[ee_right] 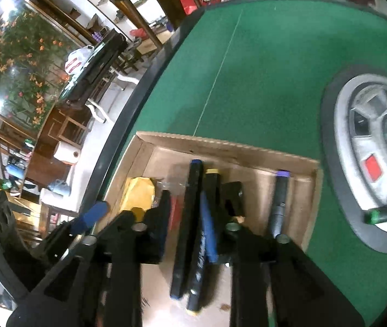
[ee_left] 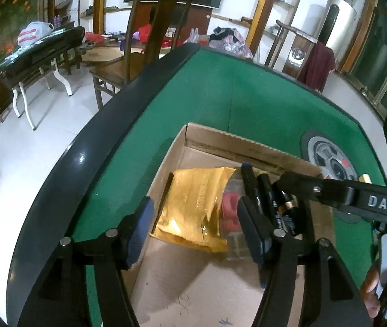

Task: Organize objects
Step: 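Open both tools and withdraw them from the box, then grasp the blue cartoon-printed package with the left tool and lift it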

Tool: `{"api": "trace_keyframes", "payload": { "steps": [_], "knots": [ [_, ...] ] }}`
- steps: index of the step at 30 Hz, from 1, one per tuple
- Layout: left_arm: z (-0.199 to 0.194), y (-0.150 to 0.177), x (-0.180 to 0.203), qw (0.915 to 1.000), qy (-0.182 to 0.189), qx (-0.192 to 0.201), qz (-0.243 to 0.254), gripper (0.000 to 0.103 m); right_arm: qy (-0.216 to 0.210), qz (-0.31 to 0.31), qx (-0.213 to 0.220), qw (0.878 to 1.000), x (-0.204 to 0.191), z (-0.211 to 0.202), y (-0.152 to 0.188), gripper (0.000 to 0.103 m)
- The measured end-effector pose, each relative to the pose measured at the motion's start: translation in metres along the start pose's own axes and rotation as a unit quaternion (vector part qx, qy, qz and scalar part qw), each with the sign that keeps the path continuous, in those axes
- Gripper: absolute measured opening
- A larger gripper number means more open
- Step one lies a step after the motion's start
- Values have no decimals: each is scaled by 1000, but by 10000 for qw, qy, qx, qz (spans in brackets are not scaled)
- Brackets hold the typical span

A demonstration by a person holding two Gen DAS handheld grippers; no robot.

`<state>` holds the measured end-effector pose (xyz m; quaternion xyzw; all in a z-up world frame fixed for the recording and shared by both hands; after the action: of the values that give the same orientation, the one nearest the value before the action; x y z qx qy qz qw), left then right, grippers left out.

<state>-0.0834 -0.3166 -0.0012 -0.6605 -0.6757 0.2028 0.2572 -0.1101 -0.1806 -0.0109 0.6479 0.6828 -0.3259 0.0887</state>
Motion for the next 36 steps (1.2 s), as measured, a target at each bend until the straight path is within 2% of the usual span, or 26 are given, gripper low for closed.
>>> {"api": "trace_keyframes", "payload": {
  "steps": [1, 5, 9, 13, 14, 16, 17, 18, 20, 21, 23, 24, 28, 36],
  "knots": [
    [-4, 0, 0, 10000, -14, 16, -11, 58, 38, -30, 51, 10000, 2, -6, 1, 38],
    [-30, 3, 10, 9997, -155, 197, 69, 58, 332, -229, 329, 9986, 10, -41, 6, 41],
    [-73, 6, 34, 9945, -535, 786, 434, 58, 942, -613, 686, 9913, 19, -87, 14, 48],
    [-107, 10, 60, 9866, -799, 1266, 646, 61, 1424, -867, 1392, 9761, 28, -150, 21, 50],
    [-114, 11, 65, 9850, -849, 1332, 688, 67, 1483, -981, 1750, 9684, 30, -171, 26, 55],
    [-126, 13, 82, 9805, -954, 1528, 782, 76, 1415, -1072, 2395, 9545, 41, -207, 35, 99],
    [-132, 14, 92, 9778, -999, 1636, 842, 76, 1297, -877, 2621, 9523, 58, -223, 42, 103],
    [-136, 15, 103, 9751, -1063, 1714, 923, 76, 1302, -654, 2580, 9551, 71, -226, 43, 103],
    [-143, 18, 121, 9710, -1150, 1802, 1074, 79, 1441, -43, 2187, 9651, 109, -225, 44, 103],
    [-146, 19, 132, 9687, -1166, 1848, 1175, 81, 1365, 316, 2036, 9690, 135, -225, 47, 103],
    [-149, 24, 154, 9650, -1173, 1899, 1373, 88, 1346, 783, 1978, 9678, 170, -230, 54, 103],
    [-149, 25, 166, 9628, -1176, 1911, 1508, 88, 1313, 927, 1985, 9668, 181, -233, 57, 103],
    [-147, 31, 201, 9590, -1160, 1820, 1838, 88, 1370, 1230, 2200, 9580, 220, -254, 67, 103],
    [-138, 37, 252, 9539, -1127, 1614, 2266, 88, 1519, 1379, 2521, 9457, 262, -283, 78, 103]
  ]
}}
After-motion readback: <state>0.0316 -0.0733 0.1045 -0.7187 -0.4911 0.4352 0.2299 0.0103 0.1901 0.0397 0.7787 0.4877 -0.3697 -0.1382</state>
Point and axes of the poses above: each gripper's, at about its wrist camera, not at the fingertips, and z roughly the way its jaws point, x to its right, y to its underside, the point moved 4 cm from there along z, roughly the way its jaws point, and after that the axes turned 9 degrees about z, right-handed, at the moved point
